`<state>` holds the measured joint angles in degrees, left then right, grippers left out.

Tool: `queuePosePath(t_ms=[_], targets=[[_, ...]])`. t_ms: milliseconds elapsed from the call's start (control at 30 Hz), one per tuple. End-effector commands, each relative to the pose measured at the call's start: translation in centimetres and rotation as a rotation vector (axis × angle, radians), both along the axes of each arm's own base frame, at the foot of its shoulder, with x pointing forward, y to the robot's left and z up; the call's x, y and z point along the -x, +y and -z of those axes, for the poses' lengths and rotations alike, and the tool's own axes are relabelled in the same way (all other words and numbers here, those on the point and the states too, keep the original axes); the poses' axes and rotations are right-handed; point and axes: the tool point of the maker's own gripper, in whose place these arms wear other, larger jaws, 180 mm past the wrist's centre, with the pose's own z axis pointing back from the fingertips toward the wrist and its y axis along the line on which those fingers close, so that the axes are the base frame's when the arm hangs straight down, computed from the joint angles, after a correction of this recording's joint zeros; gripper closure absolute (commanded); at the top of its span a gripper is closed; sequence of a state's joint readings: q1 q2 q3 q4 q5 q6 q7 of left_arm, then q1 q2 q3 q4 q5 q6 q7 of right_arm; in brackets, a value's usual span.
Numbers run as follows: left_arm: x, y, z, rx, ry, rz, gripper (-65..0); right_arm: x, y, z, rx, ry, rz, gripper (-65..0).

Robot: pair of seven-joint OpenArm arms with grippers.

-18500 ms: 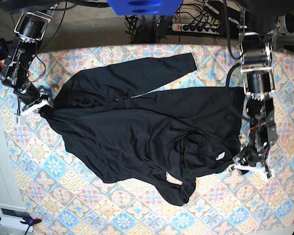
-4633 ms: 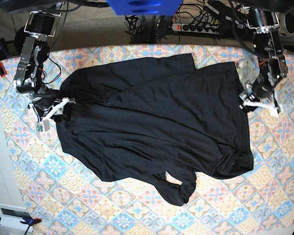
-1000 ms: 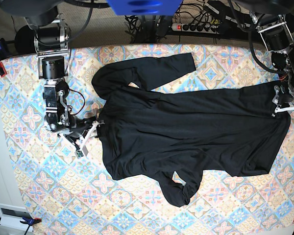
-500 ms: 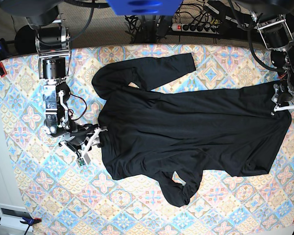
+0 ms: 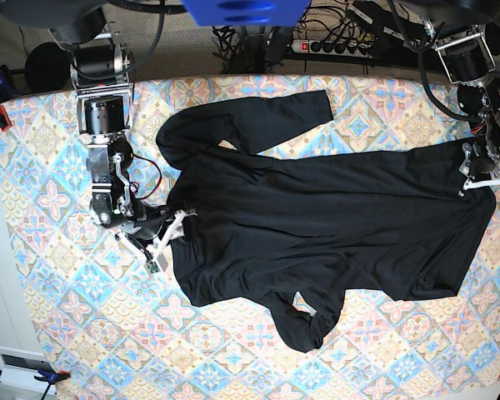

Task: Layout the t-shirt on the table in an organized manner, then fold the t-shirt properly
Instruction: 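Drag the shirt collar corner with the right gripper along the table, then release the shirt with the left gripper and move it toward the shoulder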

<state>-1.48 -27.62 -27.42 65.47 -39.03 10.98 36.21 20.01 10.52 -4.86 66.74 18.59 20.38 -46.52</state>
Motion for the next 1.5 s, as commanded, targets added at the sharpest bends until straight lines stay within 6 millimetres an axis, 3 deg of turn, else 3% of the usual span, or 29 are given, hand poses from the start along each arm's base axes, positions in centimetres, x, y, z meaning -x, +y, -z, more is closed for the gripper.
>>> queuePosePath(t_ms=[0, 200, 400, 667, 867, 1100, 1467], targets=[[-0.7, 0.9, -1.5, -0.031, -0.027, 0.002, -12.8, -1.4, -0.2, -1.5, -0.012, -0.047, 0.005, -28.3], [-0.8, 0.9, -1.6, -0.029, -0.030, 0.002, -12.8, -1.3, -0.5, -1.1, -0.016, -0.044, 0.012, -28.2], [-0.5, 0.0, -0.9, 0.046, -0.048, -0.005, -12.8, 0.1, -0.6, 0.3, -0.012, -0.011, 0.014, -27.8], [-0.5, -0.5, -0.7, 0.084, -0.054, -0.007, -12.8, 1.2, -2.8, 2.0, 0.145, 0.019, -0.007, -15.2], [-0.4, -0.5, -0.7, 0.085, -0.053, -0.007, -12.8, 1.1, -3.7, 2.1, 0.194, 0.016, -0.005, -3.1], [-0.3, -0.8, -0.5, 0.095, -0.044, -0.002, -12.8, 1.0, -4.2, 1.8, 0.200, 0.007, 0.001, 0.0], [-0.4, -0.7, -0.6, 0.093, -0.046, -0.002, -12.8, 0.1, -12.0, -0.5, 0.178, -0.035, 0.221, 0.0]])
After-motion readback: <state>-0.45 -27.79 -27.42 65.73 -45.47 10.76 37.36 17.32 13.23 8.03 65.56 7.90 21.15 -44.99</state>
